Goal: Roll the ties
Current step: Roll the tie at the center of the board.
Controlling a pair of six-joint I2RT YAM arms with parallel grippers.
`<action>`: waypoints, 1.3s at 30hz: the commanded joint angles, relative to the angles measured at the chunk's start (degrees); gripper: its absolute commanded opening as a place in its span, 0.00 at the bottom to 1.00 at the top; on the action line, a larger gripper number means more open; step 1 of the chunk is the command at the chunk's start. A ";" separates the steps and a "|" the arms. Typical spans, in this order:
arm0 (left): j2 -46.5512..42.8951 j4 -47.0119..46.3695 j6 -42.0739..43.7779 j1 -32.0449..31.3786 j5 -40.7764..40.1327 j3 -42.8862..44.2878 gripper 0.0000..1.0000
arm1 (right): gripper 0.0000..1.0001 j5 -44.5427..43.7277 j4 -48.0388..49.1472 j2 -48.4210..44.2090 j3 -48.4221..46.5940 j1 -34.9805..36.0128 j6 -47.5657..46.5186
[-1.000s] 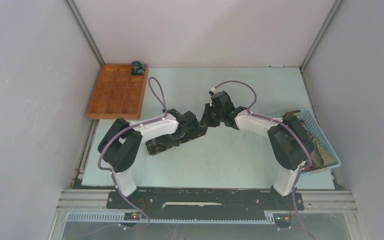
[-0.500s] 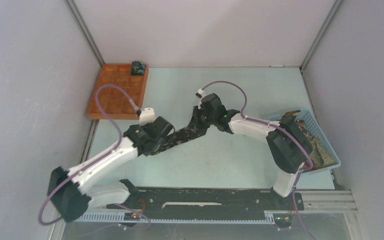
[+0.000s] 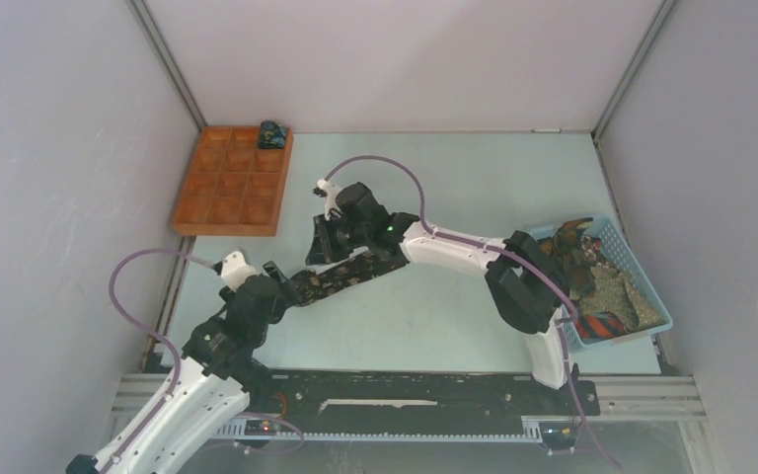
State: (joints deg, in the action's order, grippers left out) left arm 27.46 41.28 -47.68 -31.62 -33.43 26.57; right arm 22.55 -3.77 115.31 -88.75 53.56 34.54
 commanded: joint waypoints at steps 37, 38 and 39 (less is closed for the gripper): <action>1.51 -4.61 -0.86 3.22 3.90 -0.91 0.88 | 0.08 1.95 -5.54 10.43 -4.09 -0.39 1.10; 1.60 -5.58 -0.35 3.53 4.83 -1.17 0.88 | 0.08 2.05 -5.30 10.44 -3.46 -0.59 1.19; 1.69 -6.37 0.07 3.88 5.61 -1.43 0.88 | 0.08 2.14 -4.99 10.40 -2.94 -0.72 1.22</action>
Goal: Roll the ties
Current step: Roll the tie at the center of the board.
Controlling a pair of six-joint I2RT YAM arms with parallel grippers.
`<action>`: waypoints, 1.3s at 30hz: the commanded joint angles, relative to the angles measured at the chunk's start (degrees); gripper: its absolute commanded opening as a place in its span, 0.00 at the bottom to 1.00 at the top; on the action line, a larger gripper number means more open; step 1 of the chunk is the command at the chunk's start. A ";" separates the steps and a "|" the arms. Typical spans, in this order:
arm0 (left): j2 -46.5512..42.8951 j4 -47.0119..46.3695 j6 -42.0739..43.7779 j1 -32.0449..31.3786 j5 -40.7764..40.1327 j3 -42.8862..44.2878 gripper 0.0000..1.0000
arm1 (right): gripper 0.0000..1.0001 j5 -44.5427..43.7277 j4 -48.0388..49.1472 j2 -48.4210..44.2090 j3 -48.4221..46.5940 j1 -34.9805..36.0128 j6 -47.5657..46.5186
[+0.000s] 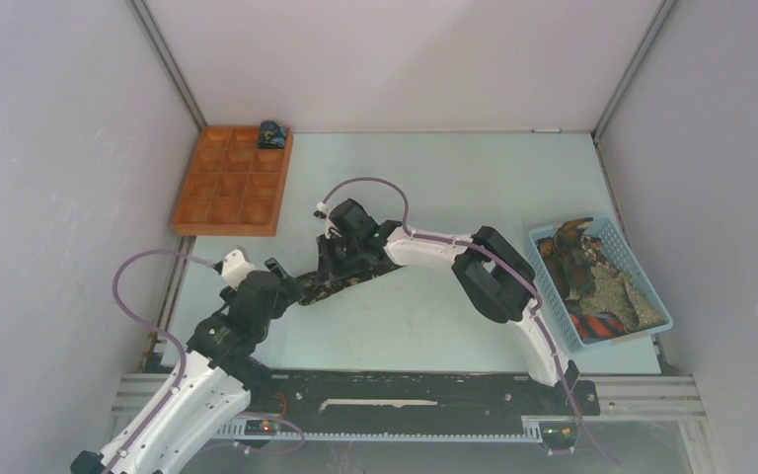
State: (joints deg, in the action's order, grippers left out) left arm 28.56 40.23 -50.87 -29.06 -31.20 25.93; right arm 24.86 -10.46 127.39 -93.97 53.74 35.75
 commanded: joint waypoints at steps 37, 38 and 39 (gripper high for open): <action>8.62 -31.25 -8.99 15.82 29.98 -15.09 0.86 | 0.07 0.80 4.44 -1.37 6.92 -1.89 0.18; 8.62 -31.90 -9.78 16.16 30.42 -15.61 0.86 | 0.07 0.88 4.48 -1.38 6.89 -1.92 0.20; 8.70 -32.59 -10.44 16.63 30.72 -16.12 0.86 | 0.07 0.89 4.51 -1.36 6.88 -1.86 0.20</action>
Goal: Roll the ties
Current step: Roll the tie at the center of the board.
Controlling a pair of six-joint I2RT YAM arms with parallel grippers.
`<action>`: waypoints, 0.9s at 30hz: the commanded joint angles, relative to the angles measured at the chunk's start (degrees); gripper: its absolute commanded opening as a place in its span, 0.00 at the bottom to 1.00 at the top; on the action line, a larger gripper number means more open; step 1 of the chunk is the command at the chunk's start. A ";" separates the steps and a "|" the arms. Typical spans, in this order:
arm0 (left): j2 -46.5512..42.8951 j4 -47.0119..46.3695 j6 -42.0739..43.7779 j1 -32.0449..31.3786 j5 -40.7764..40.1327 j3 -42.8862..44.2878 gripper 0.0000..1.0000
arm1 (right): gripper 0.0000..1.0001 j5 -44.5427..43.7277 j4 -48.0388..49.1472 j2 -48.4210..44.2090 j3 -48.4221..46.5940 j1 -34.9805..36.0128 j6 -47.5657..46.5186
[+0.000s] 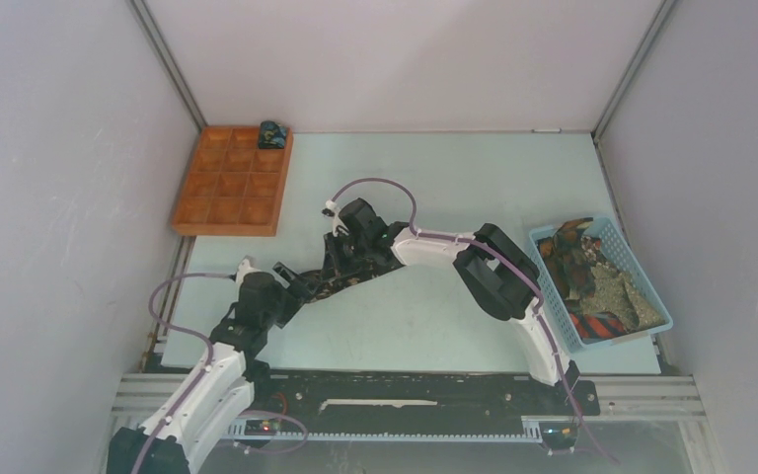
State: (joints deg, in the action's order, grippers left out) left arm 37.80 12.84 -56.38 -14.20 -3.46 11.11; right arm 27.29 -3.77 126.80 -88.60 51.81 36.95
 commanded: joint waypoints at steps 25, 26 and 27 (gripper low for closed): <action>11.37 -16.38 -3.28 5.36 5.99 -5.41 0.73 | 0.07 -0.84 -1.68 -0.58 1.50 0.28 -0.91; 11.98 -17.04 -3.14 5.35 6.15 -5.51 0.72 | 0.07 -0.88 -1.68 -0.54 1.50 0.26 -0.91; 12.58 -17.58 -2.98 5.33 6.27 -5.49 0.71 | 0.07 -0.85 -1.69 -0.56 1.50 0.29 -0.94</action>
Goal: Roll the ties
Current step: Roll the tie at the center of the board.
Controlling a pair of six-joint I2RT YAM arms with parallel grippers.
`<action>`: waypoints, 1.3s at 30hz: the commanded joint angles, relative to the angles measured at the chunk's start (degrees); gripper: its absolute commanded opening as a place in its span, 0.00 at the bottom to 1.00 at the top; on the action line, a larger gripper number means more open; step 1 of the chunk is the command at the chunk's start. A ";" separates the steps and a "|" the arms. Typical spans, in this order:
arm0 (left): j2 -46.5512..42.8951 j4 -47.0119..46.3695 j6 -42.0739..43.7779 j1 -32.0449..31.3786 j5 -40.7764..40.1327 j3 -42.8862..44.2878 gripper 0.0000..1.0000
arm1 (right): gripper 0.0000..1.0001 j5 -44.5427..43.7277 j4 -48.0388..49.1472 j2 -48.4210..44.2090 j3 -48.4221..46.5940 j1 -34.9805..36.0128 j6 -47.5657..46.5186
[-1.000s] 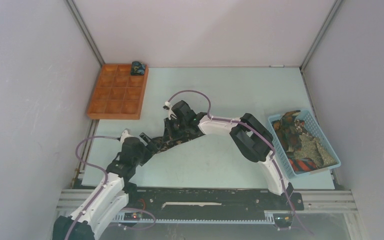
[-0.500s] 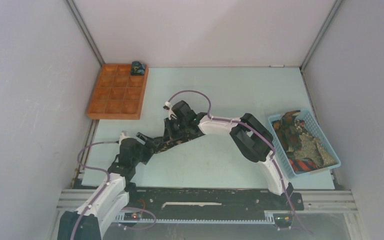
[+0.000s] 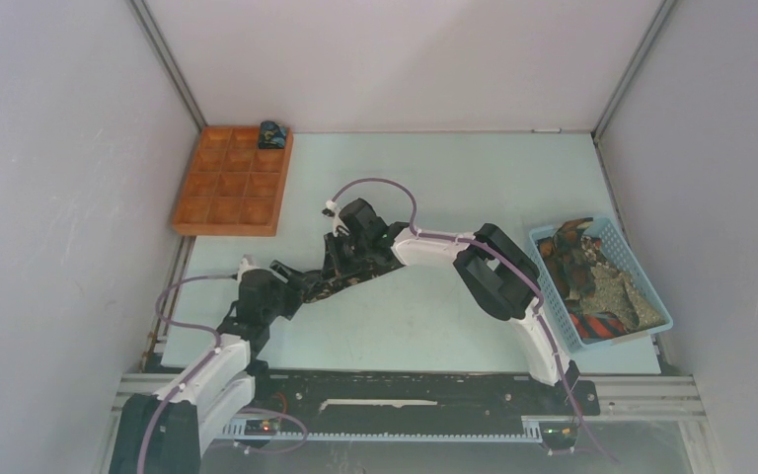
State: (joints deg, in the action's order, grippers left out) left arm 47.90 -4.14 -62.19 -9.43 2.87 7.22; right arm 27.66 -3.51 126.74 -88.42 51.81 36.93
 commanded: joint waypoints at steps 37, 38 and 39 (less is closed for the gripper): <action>7.50 26.03 13.10 -15.56 -28.74 16.06 0.37 | 0.08 -5.30 -5.53 -12.04 6.33 -5.82 -3.60; 8.23 26.97 13.21 -16.39 -29.87 17.01 0.37 | 0.08 -5.45 -5.65 -12.31 6.63 -5.95 -3.61; 8.92 27.83 13.28 -17.13 -31.23 18.18 0.37 | 0.08 -5.69 -5.66 -12.60 6.94 -6.14 -3.66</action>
State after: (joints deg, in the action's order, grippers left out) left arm 54.30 16.03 -51.83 -24.36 -19.51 21.87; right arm 23.49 -9.15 118.24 -82.50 46.39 34.35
